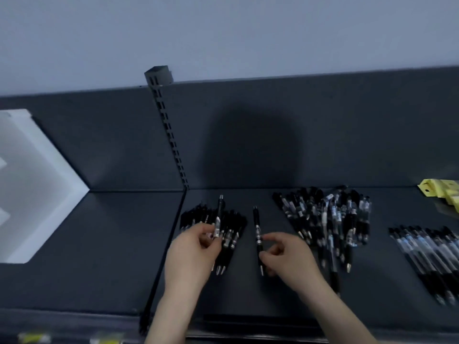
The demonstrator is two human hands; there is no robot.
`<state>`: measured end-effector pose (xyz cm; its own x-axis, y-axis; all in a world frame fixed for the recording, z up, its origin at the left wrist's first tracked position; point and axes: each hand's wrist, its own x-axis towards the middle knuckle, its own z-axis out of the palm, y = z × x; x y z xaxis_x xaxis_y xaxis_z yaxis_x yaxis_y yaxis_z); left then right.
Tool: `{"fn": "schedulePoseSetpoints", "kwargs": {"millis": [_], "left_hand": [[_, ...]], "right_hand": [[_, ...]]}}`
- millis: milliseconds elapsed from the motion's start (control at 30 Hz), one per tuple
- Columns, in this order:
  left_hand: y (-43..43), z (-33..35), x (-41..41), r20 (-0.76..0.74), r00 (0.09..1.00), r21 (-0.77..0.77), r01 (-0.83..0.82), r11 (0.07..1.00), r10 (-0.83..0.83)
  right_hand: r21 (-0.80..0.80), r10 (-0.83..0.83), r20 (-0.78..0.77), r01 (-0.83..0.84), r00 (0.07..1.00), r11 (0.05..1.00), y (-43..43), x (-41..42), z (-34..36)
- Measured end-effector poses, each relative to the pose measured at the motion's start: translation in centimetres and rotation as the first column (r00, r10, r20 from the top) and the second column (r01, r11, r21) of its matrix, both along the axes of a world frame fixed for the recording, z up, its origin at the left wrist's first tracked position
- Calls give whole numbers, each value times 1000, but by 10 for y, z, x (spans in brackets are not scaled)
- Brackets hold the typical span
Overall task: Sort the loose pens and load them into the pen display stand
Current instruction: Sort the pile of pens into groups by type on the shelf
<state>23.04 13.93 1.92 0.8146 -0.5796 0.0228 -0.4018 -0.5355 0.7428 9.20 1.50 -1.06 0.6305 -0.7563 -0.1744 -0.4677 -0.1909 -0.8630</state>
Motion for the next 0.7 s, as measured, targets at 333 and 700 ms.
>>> {"fn": "schedulePoseSetpoints", "kwargs": {"millis": [333,700], "left_hand": [[-10,-10,-7,80,990,161,102,982,-116],[-21,-19,-5,211,954,223,163,961,-211]], "right_hand": [[-103,-10,-137,-4,991,995,19,28,-11],[-176,-24,-167,-6,986,984,19,27,-11]]}}
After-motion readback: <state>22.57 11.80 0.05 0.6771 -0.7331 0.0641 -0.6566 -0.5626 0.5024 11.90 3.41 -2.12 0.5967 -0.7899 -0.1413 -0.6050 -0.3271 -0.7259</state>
